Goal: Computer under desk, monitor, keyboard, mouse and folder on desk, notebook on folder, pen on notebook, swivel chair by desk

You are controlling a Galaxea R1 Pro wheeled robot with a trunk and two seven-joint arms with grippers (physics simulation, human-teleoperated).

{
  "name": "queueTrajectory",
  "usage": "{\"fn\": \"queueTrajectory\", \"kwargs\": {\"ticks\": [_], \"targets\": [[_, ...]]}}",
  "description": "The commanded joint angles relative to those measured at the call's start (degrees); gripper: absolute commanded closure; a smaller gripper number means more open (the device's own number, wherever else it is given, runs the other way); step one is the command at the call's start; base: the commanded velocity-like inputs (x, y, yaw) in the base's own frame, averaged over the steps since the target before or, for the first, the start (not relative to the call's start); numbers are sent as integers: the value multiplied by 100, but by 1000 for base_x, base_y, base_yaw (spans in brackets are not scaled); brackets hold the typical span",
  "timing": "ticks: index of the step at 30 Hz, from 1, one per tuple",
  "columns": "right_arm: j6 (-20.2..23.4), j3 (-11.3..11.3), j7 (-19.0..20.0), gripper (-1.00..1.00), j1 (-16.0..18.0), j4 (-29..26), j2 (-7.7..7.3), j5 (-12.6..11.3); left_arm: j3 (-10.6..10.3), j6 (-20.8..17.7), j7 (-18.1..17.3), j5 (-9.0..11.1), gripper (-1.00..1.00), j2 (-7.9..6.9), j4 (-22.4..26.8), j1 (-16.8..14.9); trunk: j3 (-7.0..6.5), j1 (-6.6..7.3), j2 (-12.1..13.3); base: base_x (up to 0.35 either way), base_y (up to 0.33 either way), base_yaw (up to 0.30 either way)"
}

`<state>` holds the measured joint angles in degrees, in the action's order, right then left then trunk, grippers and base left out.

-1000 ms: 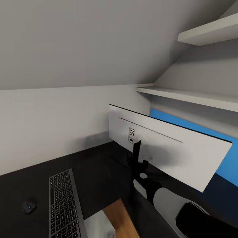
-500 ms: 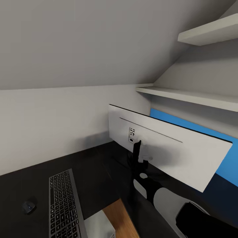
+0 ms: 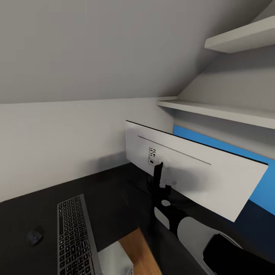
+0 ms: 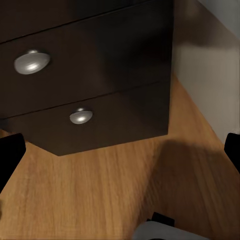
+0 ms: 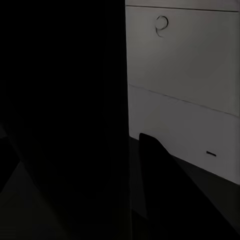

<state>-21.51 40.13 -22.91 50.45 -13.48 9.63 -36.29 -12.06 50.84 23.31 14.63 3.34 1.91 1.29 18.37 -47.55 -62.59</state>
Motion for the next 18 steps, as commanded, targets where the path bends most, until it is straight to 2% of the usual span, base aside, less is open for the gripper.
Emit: {"fn": "queueTrajectory", "kwargs": {"ticks": [1, 18], "targets": [[-28, 94, -31, 100, 9, -6, 2, 5, -50, 5, 25, 40, -100, 0, 11, 3, 5, 1, -5, -179, 0, 0], [-28, 100, -33, 100, 9, -6, 4, 7, -51, 2, 25, 40, -100, 0, 11, 3, 5, 1, -5, -300, 0, 0]]}}
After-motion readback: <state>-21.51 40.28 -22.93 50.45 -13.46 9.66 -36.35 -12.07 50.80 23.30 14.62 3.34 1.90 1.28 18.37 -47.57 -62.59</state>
